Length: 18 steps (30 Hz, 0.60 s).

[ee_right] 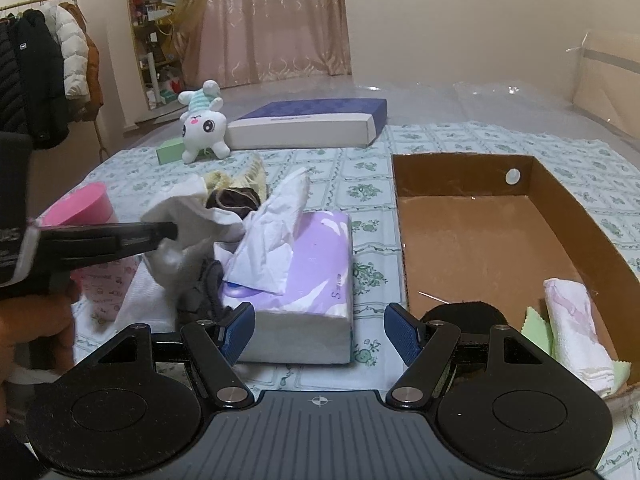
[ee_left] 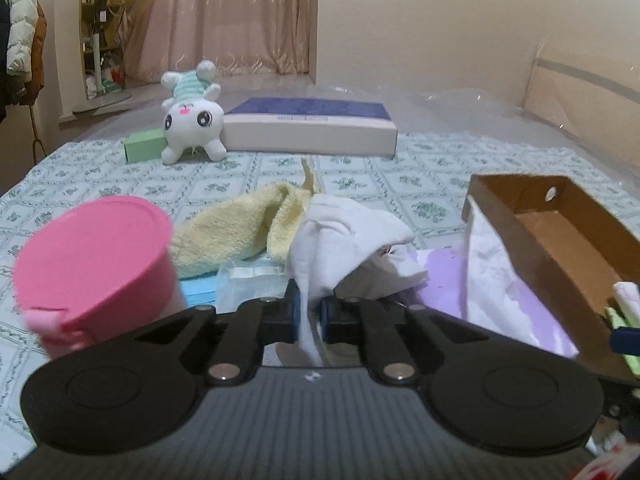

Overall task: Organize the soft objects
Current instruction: 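Grasp the white cloth beside the tissue box with the left gripper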

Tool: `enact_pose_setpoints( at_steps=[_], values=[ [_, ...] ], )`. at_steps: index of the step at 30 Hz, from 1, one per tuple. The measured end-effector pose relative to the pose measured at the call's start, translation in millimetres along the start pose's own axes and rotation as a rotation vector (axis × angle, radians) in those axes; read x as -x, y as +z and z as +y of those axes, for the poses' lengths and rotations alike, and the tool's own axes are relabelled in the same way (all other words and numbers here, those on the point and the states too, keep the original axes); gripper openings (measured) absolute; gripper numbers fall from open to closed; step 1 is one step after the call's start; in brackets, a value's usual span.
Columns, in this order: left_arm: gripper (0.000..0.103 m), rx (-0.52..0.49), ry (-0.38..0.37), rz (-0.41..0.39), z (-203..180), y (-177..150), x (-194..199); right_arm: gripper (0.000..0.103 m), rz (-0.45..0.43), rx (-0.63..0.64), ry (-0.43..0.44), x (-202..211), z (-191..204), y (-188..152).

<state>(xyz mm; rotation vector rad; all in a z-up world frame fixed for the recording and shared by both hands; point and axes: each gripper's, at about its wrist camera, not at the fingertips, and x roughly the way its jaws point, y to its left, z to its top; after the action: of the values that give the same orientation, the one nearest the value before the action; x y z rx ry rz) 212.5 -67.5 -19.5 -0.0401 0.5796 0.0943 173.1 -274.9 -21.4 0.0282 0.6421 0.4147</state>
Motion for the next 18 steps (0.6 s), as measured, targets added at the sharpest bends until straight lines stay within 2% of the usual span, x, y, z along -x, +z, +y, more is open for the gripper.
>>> enact_pose_setpoints(
  at_steps=[9, 15, 18],
  values=[
    [0.008, 0.005, -0.079, -0.024, 33.1, -17.5, 74.0, 0.072, -0.011, 0.037, 0.032, 13.5, 31.5, -1.8],
    [0.008, -0.019, -0.071, -0.009, 70.9, -46.5, 118.7, 0.072, 0.004, 0.068, 0.064, 8.3, 58.1, -5.0],
    [0.008, -0.030, -0.042, 0.011, 94.3, -60.9, 135.3, 0.072, 0.013, 0.083, 0.076, 2.6, 70.8, -6.0]
  ],
)
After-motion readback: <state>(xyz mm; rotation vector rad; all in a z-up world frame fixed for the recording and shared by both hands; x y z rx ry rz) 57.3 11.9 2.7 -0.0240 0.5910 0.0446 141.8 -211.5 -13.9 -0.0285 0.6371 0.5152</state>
